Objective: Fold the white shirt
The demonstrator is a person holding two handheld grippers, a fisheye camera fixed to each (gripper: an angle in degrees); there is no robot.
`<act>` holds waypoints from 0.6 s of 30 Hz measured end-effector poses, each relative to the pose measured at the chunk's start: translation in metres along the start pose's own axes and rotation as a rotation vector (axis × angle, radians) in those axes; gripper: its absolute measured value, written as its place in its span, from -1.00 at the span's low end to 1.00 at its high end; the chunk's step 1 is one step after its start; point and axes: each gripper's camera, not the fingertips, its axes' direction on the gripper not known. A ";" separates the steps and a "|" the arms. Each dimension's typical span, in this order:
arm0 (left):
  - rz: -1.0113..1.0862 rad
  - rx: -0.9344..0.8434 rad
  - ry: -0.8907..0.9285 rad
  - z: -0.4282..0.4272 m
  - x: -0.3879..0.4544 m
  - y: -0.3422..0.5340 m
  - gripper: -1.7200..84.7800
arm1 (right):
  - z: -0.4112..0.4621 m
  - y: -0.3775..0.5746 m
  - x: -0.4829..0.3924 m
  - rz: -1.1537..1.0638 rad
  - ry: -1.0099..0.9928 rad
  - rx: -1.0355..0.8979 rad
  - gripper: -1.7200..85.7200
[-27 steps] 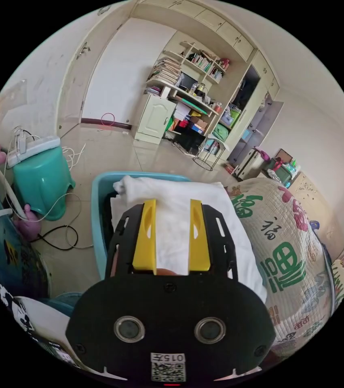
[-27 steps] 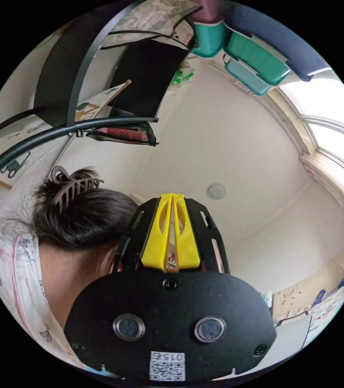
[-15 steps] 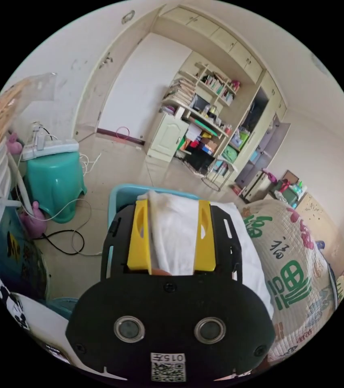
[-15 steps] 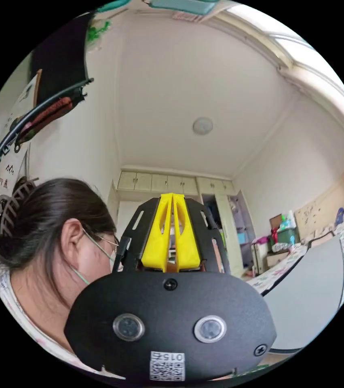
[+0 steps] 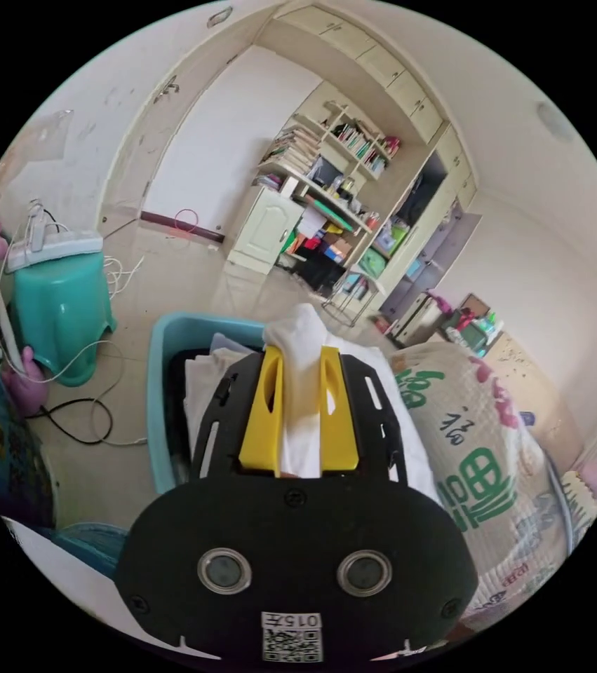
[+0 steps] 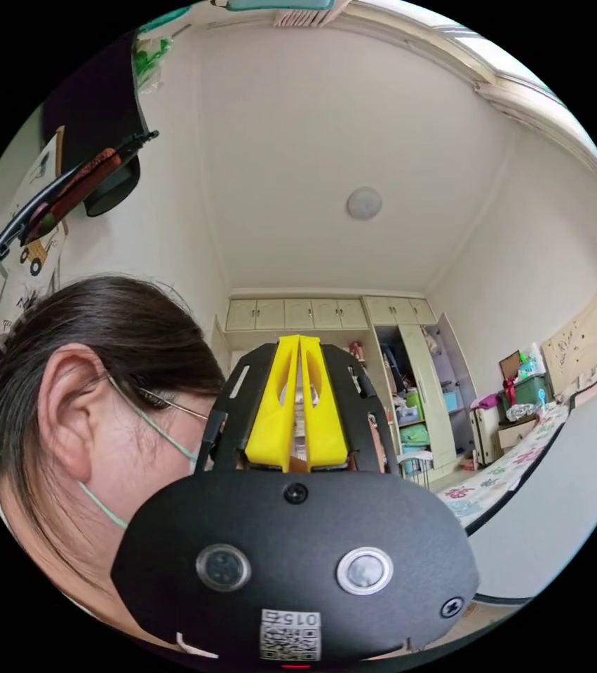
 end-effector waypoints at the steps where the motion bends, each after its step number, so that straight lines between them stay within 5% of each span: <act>1: -0.006 0.023 0.075 -0.023 -0.003 0.004 -0.78 | 0.004 0.003 0.010 0.011 0.000 -0.028 -0.97; 8: -0.010 0.106 0.555 -0.133 -0.002 0.035 -0.80 | 0.010 0.014 0.040 -0.020 -0.070 -0.026 -0.97; 18: 0.531 0.123 1.201 -0.309 0.164 0.161 -0.81 | 0.033 0.033 0.142 -0.090 0.073 -0.147 -0.98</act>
